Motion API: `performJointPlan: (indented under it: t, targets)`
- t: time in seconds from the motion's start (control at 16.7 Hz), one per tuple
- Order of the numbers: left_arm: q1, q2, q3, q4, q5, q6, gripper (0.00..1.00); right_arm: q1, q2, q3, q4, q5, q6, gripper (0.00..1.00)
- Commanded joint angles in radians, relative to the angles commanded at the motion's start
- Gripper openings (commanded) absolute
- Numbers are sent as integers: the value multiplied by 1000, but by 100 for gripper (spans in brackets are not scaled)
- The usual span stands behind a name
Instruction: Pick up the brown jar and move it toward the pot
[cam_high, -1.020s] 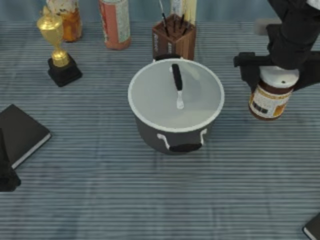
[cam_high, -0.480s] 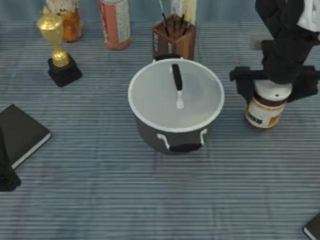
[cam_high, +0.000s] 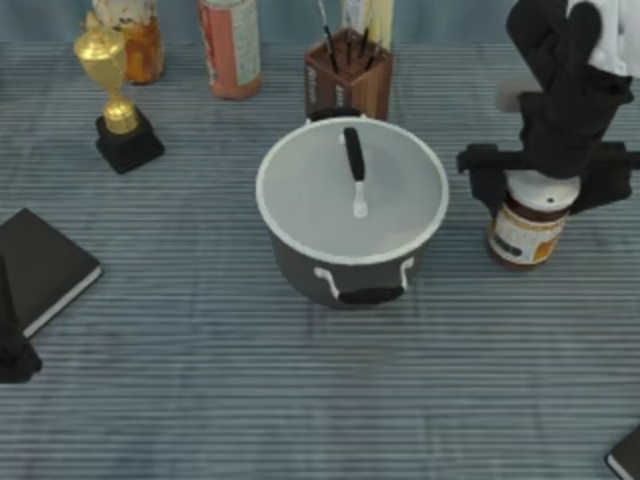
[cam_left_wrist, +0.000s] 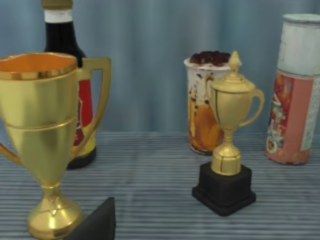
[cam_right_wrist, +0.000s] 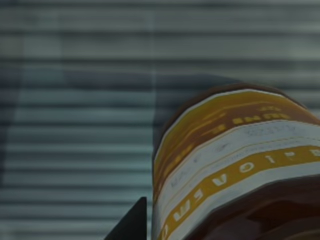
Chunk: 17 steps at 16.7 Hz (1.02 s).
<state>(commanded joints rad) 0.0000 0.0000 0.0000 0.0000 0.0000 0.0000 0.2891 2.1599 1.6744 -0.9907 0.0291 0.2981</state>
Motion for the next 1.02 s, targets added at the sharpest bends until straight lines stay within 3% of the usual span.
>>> performJointPlan:
  t: [0.66, 1.02]
  targets:
    - [0, 0, 0, 0, 0, 0, 100, 0, 0, 0, 0, 0, 0, 98]
    - [0, 0, 0, 0, 0, 0, 100, 0, 0, 0, 0, 0, 0, 100]
